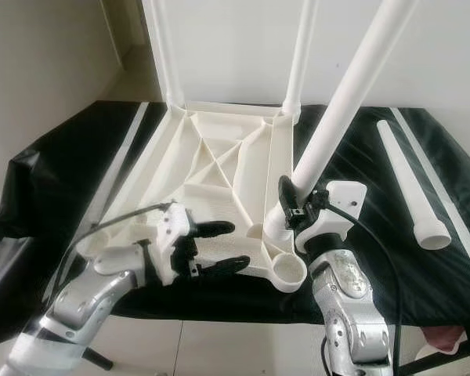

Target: Building children table

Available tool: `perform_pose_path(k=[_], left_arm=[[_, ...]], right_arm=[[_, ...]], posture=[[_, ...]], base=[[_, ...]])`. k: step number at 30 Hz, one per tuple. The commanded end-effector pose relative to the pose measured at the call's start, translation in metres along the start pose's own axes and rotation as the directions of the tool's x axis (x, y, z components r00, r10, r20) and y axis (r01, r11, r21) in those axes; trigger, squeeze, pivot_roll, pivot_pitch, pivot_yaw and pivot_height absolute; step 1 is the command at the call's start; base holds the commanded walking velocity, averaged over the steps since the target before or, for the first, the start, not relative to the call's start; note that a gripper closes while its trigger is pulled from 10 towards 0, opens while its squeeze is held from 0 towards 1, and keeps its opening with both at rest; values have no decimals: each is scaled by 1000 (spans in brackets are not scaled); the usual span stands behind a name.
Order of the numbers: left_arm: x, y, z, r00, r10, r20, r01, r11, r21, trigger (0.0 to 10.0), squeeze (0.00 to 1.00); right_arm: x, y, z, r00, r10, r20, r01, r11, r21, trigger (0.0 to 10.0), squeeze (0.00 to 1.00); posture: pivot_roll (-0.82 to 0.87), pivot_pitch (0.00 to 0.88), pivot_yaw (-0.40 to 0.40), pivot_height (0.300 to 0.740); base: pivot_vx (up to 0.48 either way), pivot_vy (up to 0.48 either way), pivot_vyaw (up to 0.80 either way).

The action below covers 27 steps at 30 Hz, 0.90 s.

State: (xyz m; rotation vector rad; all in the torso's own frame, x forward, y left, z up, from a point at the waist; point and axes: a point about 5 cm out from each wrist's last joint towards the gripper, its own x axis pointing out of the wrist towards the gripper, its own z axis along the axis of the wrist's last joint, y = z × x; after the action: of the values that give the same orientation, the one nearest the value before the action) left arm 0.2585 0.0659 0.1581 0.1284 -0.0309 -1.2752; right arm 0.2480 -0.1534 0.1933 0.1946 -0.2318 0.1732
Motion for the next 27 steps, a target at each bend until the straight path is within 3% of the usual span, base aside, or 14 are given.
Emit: perform_pose_path(k=[1,3,9,12,19,23,25,27], left_arm=[[-1,-6,-6,995,-92,-49,93,996,10,10000,0],[-4,-5,-18,984,-103,-142,110,993,37,10000,0],[-3,-2,-28,975,-80,-210,95,994,62,10000,0],[1,7,-36,963,-24,-267,62,989,137,10000,0],[8,21,-37,957,67,-284,-17,984,177,10000,0],[16,47,-31,936,221,-274,-150,955,257,10000,0],[16,47,-31,936,221,-274,-150,955,257,10000,0],[19,66,-24,909,330,-253,-246,918,311,10000,0]], right_arm=[[-2,4,4,1000,21,10,-21,1000,2,10000,0],[-8,6,3,999,39,-2,-39,999,3,10000,0],[-12,7,4,999,45,-6,-45,999,3,10000,0],[-11,7,5,999,41,-1,-41,999,6,10000,0],[-11,7,5,999,40,0,-40,999,5,10000,0],[-10,6,7,999,38,1,-38,999,2,10000,0],[-10,6,7,999,38,1,-38,999,2,10000,0],[-11,4,7,1000,31,3,-31,1000,1,10000,0]], posture=[[-11,0,2,740],[-16,0,4,740],[-22,0,9,740],[-23,0,6,740],[-26,0,6,740],[-29,0,9,740],[-29,0,9,740],[-32,0,11,740]], base=[[0,0,0],[0,0,0],[0,0,0],[0,0,0],[0,0,0],[0,0,0],[0,0,0],[0,0,0]])
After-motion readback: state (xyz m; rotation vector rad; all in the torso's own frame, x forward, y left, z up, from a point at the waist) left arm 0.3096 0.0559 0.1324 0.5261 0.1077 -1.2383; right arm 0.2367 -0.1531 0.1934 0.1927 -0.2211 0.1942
